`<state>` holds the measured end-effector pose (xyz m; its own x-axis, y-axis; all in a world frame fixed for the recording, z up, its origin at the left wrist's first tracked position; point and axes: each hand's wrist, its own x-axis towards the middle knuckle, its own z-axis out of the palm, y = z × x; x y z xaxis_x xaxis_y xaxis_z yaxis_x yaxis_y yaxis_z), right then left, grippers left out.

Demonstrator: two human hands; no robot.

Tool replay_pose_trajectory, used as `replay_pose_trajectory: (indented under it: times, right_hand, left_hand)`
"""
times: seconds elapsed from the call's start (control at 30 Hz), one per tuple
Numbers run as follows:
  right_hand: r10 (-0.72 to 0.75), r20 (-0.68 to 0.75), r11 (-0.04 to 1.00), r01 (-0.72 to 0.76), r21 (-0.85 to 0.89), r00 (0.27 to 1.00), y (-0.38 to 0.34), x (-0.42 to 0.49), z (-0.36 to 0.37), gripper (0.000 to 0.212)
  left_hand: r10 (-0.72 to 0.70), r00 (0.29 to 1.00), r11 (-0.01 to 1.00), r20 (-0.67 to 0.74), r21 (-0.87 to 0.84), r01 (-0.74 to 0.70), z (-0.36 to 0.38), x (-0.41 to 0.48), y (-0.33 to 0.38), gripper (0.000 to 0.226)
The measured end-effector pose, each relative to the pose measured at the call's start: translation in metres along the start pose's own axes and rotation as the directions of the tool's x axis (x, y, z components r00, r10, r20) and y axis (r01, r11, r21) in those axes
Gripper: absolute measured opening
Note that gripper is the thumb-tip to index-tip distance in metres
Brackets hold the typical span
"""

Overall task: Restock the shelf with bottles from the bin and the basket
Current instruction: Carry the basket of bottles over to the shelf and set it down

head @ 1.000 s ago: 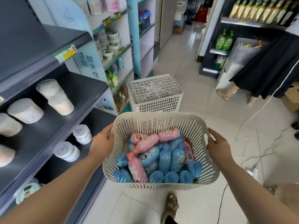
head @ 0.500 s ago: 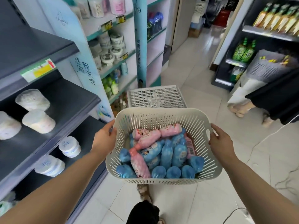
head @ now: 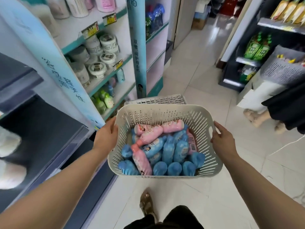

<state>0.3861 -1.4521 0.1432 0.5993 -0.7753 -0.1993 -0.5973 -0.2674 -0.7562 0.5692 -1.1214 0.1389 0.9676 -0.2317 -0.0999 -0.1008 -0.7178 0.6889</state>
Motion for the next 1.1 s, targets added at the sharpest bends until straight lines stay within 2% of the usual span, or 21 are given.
replay_pose_trajectory:
  times: [0.17,0.33,0.6,0.8,1.1]
  right_hand:
    - [0.007,0.032,1.000,-0.007,0.009,0.999,-0.011,0.050,0.012,0.041]
    - [0.008,0.087,1.000,-0.007,-0.020,0.996,-0.014,0.104,0.025,0.040]
    - [0.043,0.214,0.998,-0.032,-0.052,0.976,-0.027,0.196,0.045,0.045]
    - [0.060,0.296,0.994,-0.030,-0.106,0.953,-0.029,0.251,0.063,0.053]
    - [0.113,0.380,0.990,-0.071,-0.121,0.918,-0.038,0.295,0.083,0.061]
  left_hand:
    - [-0.030,1.000,0.997,-0.002,0.073,0.031,0.012,0.045,0.006,0.040]
    - [-0.076,0.997,0.994,-0.004,0.072,0.077,0.030,0.077,0.012,0.040]
    - [-0.259,0.966,0.962,0.015,0.094,0.257,0.070,0.128,0.022,0.043]
    - [-0.397,0.916,0.917,0.053,-0.003,0.398,0.100,0.156,0.030,0.058]
    - [-0.419,0.907,0.908,0.040,0.031,0.418,0.124,0.198,0.045,0.067]
